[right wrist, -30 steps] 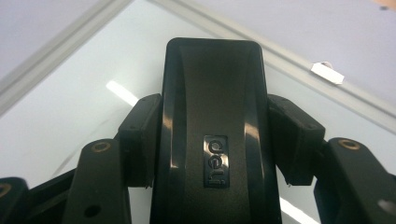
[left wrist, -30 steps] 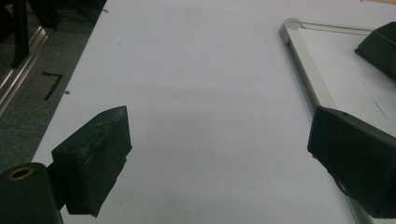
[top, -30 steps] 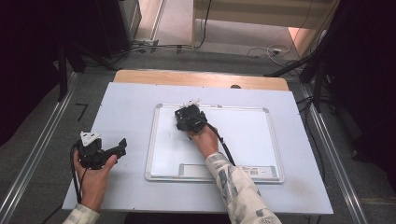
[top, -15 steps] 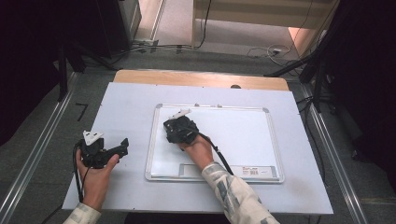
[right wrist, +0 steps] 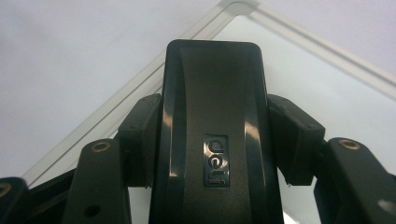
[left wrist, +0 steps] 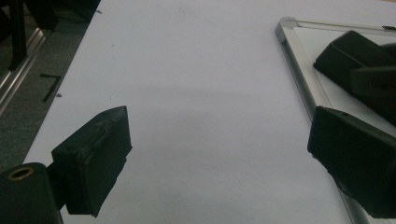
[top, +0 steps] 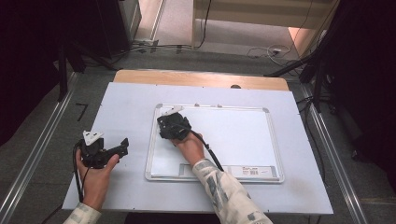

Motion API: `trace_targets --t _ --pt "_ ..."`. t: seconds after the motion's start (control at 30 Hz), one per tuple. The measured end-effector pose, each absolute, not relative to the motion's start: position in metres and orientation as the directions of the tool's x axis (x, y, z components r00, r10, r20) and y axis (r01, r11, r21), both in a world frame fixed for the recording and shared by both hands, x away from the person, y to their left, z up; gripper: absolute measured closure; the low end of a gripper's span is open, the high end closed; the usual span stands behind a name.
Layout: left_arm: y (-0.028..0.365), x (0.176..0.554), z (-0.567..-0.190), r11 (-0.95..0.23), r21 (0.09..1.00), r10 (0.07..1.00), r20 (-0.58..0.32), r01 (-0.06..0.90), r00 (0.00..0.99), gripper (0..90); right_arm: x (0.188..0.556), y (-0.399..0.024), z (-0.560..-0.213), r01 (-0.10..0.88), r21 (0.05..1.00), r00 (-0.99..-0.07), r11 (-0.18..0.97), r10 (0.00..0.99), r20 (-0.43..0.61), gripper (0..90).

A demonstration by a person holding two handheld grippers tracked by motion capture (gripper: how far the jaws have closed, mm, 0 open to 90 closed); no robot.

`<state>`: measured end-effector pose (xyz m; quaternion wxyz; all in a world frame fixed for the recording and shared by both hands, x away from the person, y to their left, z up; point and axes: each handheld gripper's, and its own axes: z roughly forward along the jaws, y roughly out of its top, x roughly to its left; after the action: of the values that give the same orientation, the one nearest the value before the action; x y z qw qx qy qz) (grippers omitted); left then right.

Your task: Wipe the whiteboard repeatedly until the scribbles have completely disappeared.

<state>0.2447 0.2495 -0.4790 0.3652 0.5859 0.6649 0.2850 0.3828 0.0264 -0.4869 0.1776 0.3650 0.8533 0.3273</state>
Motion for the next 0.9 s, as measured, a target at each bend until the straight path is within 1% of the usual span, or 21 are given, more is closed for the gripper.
trace_targets --t 0.23,0.5,0.7,0.9 --pt "0.254 0.243 -0.480 0.165 0.804 0.985 -0.161 0.571 -0.059 6.4 0.416 0.015 -0.486 0.546 0.690 -0.613 0.475 0.788 -0.057 38.7" --pt "0.255 0.241 -0.480 0.167 0.804 0.985 -0.159 0.571 -0.064 6.5 0.431 -0.014 -0.484 0.579 0.686 -0.563 0.440 0.825 -0.055 38.7" --pt "0.253 0.242 -0.480 0.160 0.804 0.986 -0.155 0.573 -0.059 6.5 0.430 -0.016 -0.484 0.594 0.685 -0.537 0.422 0.842 -0.053 38.6" --pt "0.250 0.247 -0.481 0.149 0.802 0.988 -0.147 0.579 -0.051 6.5 0.410 0.000 -0.486 0.558 0.691 -0.594 0.460 0.802 -0.054 38.5"
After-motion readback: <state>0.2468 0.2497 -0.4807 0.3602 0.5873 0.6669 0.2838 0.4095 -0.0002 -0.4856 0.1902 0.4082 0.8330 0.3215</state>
